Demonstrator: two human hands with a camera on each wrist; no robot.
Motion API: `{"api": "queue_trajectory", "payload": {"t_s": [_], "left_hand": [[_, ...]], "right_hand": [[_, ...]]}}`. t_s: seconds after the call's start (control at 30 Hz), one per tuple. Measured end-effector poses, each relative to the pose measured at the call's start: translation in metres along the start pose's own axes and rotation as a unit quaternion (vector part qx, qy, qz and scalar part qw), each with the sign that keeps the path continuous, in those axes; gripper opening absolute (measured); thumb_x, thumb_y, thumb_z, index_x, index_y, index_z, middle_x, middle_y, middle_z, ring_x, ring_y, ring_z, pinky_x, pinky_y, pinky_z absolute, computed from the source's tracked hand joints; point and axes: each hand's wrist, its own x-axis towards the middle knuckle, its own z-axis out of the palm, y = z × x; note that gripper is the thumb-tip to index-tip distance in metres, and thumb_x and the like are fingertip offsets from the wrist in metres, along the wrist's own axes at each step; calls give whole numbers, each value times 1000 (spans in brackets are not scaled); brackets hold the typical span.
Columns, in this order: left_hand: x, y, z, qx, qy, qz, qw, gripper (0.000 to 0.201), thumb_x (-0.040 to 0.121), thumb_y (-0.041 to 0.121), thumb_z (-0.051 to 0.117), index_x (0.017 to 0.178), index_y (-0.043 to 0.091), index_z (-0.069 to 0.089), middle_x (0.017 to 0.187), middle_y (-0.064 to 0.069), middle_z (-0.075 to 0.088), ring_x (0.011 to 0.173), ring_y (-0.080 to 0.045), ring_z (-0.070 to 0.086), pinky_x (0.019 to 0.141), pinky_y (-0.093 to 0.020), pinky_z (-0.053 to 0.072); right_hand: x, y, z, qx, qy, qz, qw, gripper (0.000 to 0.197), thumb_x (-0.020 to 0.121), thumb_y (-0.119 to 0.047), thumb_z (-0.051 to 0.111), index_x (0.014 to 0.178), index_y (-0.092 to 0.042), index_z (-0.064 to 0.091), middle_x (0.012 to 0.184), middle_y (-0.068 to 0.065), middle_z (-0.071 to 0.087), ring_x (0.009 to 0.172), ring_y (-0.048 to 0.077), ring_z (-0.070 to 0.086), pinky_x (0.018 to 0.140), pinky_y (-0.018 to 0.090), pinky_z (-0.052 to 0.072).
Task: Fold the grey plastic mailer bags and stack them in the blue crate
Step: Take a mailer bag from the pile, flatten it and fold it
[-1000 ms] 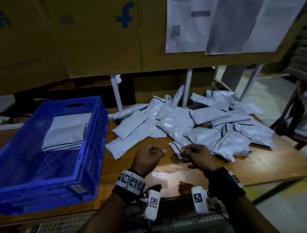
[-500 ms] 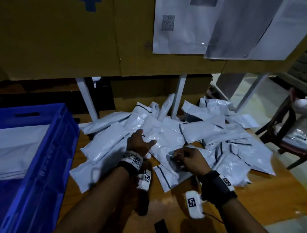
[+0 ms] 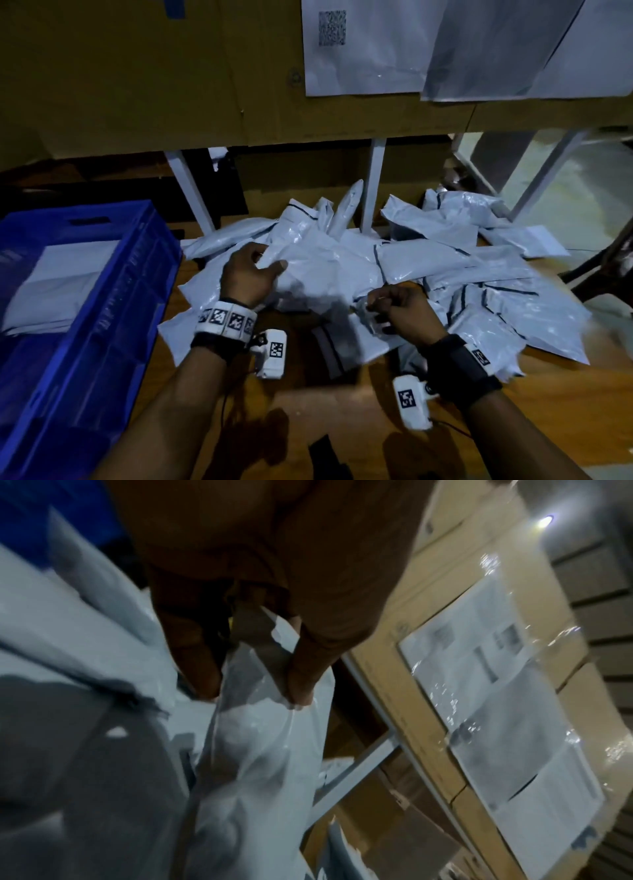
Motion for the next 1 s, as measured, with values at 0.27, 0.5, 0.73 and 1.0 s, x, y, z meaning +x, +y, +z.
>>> {"api": "queue_trajectory", "payload": {"t_s": [0.27, 0.5, 0.73, 1.0], "left_hand": [[-163, -36, -40, -177, 40, -173, 968, 46, 73, 35, 92, 108, 25, 64, 108, -2, 73, 105, -24, 70, 95, -52, 57], [-241, -93, -21, -172, 14, -258, 951, 67, 69, 37, 93, 124, 24, 57, 117, -10, 69, 103, -29, 69, 84, -56, 60], [-238, -117, -28, 96, -67, -134, 984, 68, 82, 54, 79, 136, 21, 54, 125, -8, 68, 111, -28, 64, 90, -41, 56], [-237, -105, 3, 292, -102, 272, 911, 56, 103, 39, 35, 146, 9, 53, 156, -13, 46, 150, -29, 36, 121, -50, 30]], "right_hand": [[-66, 49, 13, -45, 2, 8, 999, 60, 79, -76, 69, 115, -28, 68, 88, -7, 76, 77, 15, 71, 65, 37, 56], [-119, 108, 23, -38, -26, 40, 998, 28, 89, -21, 81, 114, -12, 71, 68, 6, 72, 59, 18, 67, 55, 32, 53], [-135, 120, 40, -274, 68, 53, 958, 42, 83, -36, 82, 118, -19, 69, 85, -5, 75, 89, 17, 72, 82, 34, 56], [-160, 107, 110, -474, 113, -326, 810, 41, 104, -33, 50, 133, -8, 63, 140, 17, 60, 131, 35, 52, 104, 47, 47]]}}
